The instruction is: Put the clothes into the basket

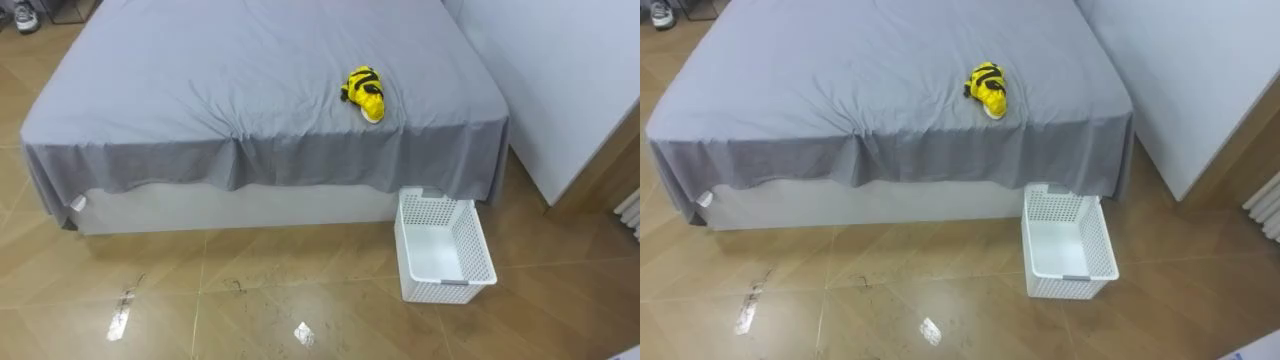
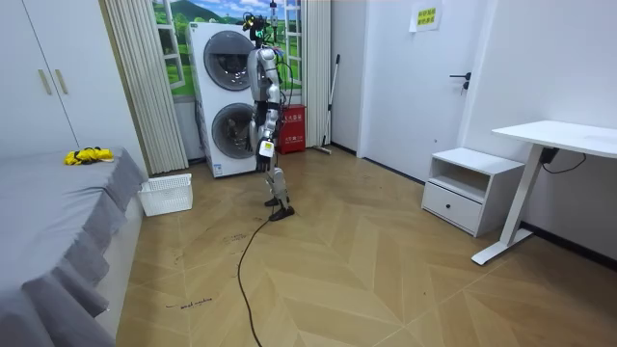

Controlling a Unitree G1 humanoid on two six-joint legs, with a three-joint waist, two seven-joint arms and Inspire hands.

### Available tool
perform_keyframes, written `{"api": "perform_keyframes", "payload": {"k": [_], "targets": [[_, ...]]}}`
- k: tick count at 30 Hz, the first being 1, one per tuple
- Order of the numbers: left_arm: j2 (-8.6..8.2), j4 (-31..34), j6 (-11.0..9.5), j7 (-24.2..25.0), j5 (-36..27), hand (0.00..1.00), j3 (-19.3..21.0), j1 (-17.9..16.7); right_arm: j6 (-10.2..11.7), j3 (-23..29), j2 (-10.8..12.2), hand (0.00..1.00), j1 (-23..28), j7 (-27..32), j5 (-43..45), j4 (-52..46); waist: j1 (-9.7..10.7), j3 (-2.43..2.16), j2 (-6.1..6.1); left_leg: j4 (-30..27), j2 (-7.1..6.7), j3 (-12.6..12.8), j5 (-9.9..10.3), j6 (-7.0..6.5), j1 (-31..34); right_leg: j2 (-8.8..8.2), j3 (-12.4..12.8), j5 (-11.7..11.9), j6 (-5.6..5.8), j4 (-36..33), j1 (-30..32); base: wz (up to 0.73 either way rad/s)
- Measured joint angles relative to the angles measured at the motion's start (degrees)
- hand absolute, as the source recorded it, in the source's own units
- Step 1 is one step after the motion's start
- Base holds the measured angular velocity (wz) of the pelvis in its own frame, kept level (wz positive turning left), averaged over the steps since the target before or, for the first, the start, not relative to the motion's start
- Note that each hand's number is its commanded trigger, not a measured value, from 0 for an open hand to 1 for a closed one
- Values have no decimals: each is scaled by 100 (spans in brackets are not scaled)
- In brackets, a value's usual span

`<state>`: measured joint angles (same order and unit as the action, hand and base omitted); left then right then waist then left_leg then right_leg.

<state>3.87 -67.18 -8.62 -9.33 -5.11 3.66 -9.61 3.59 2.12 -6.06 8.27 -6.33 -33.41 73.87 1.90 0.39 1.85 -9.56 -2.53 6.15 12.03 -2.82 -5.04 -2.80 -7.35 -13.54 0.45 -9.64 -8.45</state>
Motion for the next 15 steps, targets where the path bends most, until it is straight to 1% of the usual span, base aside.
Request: {"api": "perform_keyframes", "payload": {"k": [3,5,8,10,11,13,15], "targets": [[-1,-35,3,2,-98,0,-1,-24,-2,-36,-2,0,-6,3,44,45,-30,26,-30,7,3,-15,3,-1,-53,2,17,0,0,10,-62,0],[-1,-35,8,1,-96,0,3,-28,-2,-55,-3,0,-26,3,56,42,-63,27,-31,21,7,-17,5,-3,-44,7,69,0,0,8,-61,0],[1,-28,59,2,-39,0,12,-31,-8,-64,-3,0,-23,-13,41,42,-67,19,-38,18,5,-22,5,-3,-39,4,70,0,0,4,-63,0],[2,-27,89,5,-54,0,16,-23,-57,-85,-4,0,-26,-17,6,43,-66,11,-41,13,-8,-20,4,-4,-36,4,69,0,0,1,-64,0],[5,-27,105,9,-60,0,2,-22,-95,-94,-5,0,-21,-17,1,39,-64,-14,-69,15,-7,-19,4,-4,-38,4,68,0,0,-4,-63,0],[16,-28,125,16,-108,0,-50,-28,-138,-93,-4,0,-19,-19,1,30,-58,-14,-61,11,-7,-21,4,-4,-39,4,65,0,0,-4,-63,0],[14,-27,221,41,-231,0,-66,-53,-191,-170,-7,0,-20,-16,-4,16,-62,-20,-66,15,-6,-14,4,-4,-45,4,68,0,0,-5,-62,0]]}}
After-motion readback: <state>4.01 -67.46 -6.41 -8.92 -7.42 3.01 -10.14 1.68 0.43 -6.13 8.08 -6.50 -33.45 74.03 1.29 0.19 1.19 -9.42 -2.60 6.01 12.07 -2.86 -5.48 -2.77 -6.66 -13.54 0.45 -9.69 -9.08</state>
